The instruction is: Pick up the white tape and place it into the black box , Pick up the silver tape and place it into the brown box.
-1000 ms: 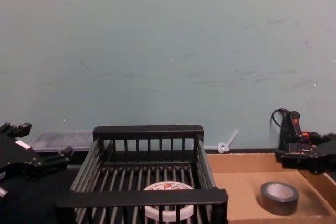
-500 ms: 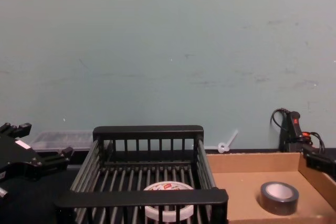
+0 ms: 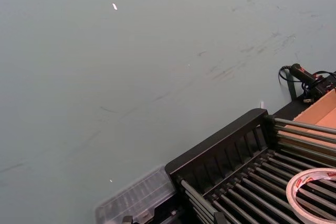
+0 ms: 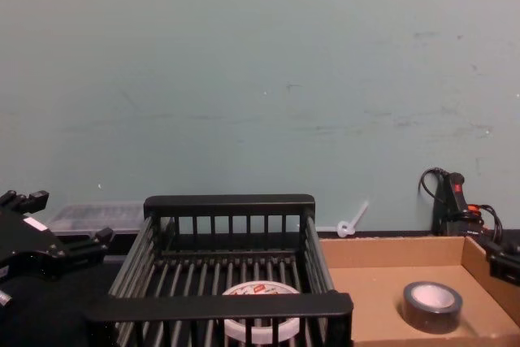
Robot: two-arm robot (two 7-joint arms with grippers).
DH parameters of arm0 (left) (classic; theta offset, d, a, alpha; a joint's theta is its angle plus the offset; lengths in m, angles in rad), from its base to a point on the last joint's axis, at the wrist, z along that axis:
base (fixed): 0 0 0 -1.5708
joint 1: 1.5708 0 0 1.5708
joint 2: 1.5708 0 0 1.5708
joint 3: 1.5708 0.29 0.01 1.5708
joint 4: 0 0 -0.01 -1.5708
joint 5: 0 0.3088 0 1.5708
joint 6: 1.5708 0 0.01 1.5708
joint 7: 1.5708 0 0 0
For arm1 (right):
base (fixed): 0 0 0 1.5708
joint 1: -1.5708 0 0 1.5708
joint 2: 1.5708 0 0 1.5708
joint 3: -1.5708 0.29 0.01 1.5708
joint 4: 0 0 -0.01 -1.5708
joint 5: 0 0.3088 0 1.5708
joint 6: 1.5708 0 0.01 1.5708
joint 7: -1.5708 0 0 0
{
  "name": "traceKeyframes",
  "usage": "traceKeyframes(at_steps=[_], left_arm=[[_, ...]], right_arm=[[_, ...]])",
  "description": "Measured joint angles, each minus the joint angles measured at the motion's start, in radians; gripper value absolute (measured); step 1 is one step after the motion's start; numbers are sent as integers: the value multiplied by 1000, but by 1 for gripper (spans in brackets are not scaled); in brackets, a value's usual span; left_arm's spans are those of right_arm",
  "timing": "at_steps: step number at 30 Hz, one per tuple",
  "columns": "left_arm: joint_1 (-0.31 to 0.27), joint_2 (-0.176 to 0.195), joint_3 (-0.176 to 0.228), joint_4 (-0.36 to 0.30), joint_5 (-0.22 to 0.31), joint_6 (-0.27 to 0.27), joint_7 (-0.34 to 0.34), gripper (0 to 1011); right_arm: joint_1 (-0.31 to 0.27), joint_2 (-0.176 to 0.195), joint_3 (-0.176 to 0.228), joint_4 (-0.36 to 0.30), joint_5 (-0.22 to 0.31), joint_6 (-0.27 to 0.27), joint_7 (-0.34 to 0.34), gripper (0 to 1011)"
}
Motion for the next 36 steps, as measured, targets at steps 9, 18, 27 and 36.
traceKeyframes(at_steps=[9,18,27,36], left_arm=[[0,0,0,0,0,0,0,1001],[0,0,0,0,0,0,0,1001],[0,0,0,0,0,0,0,1001],[0,0,0,0,0,0,0,1002]], right_arm=[[0,1,-2,0,0,0,-1,1002],[0,2,-4,0,0,0,-2,1002],[0,2,-5,0,1,-1,-2,1002],[0,2,-5,0,1,-1,-2,1002]])
